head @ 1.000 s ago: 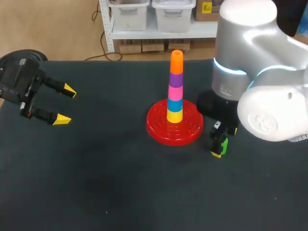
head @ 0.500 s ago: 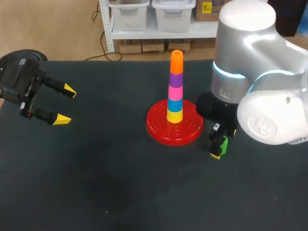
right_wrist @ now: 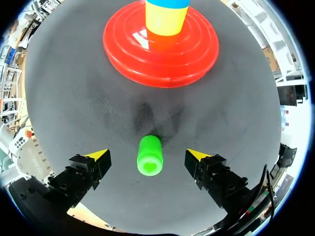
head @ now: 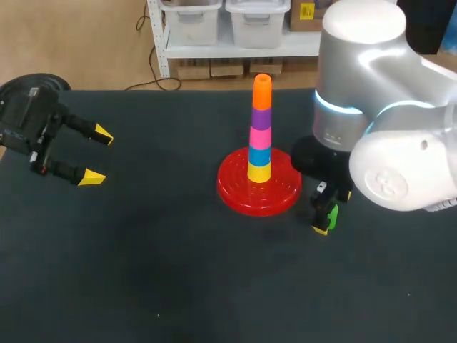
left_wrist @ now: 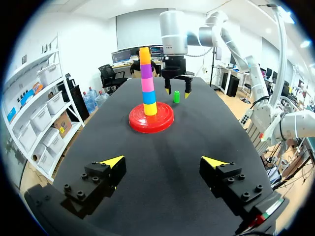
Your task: Pick up and stack the cylinders on the red base in this order: pink,purple,orange,green
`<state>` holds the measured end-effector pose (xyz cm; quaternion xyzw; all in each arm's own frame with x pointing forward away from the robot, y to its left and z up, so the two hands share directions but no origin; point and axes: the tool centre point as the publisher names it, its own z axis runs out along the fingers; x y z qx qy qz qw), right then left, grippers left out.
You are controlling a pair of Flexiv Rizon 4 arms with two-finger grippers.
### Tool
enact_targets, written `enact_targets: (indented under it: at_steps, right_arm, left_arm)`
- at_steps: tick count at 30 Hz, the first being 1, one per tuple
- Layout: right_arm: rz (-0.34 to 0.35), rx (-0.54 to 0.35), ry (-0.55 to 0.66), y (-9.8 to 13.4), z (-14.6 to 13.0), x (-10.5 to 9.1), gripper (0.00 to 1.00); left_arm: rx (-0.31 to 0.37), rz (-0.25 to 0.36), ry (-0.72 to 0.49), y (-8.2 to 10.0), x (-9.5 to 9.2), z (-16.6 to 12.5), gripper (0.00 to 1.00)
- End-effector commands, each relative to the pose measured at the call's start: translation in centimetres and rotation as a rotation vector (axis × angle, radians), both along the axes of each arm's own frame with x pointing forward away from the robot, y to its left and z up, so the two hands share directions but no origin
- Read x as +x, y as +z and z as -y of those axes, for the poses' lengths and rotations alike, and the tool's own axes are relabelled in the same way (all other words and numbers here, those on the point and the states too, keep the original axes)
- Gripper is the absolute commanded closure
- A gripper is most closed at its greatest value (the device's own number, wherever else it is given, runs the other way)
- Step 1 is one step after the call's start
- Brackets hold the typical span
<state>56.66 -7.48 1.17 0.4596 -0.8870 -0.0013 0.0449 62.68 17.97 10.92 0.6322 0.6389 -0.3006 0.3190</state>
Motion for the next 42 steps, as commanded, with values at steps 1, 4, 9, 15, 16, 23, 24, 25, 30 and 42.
enact_targets:
  at_steps: [1,4,9,15,16,23,24,25,30,42]
  right_arm:
    - [-0.004,-0.001,0.002,-0.1,-0.1,0.2,0.0]
    - [-0.007,0.0,0.004,-0.1,-0.1,0.2,0.0]
    - [-0.019,0.003,0.007,-0.3,-0.3,0.2,0.89]
    - [-0.025,-0.002,0.009,0.1,-0.4,0.1,1.0]
    - [-0.025,-0.004,0.011,0.2,-0.4,0.2,1.0]
    - [-0.023,-0.017,0.016,0.6,-0.2,0.3,1.0]
    - [-0.024,-0.018,0.017,0.6,-0.2,0.3,1.0]
    - [-0.025,-0.018,0.017,0.6,-0.2,0.4,1.0]
    - [-0.028,-0.014,0.021,0.4,-0.3,0.4,1.0]
    - [0.032,0.003,0.006,3.4,-0.1,0.3,1.0]
  left_arm:
    - [-0.002,0.005,0.001,-0.1,-0.1,-0.1,0.0]
    - [-0.002,0.005,0.001,-0.1,-0.1,-0.1,0.0]
    - [-0.002,0.005,0.001,-0.1,-0.1,-0.1,0.0]
    - [-0.002,0.005,0.001,-0.1,-0.1,-0.1,0.0]
    - [-0.002,0.005,0.001,-0.1,-0.1,-0.1,0.0]
    - [-0.002,0.005,0.001,-0.1,-0.1,-0.1,0.0]
    - [-0.002,0.005,0.001,-0.1,-0.1,-0.1,0.0]
    - [-0.002,0.005,0.001,-0.1,-0.1,-0.1,0.0]
    - [-0.002,0.005,0.001,-0.1,-0.1,-0.1,0.0]
    - [-0.002,0.005,0.001,-0.1,-0.1,-0.1,0.0]
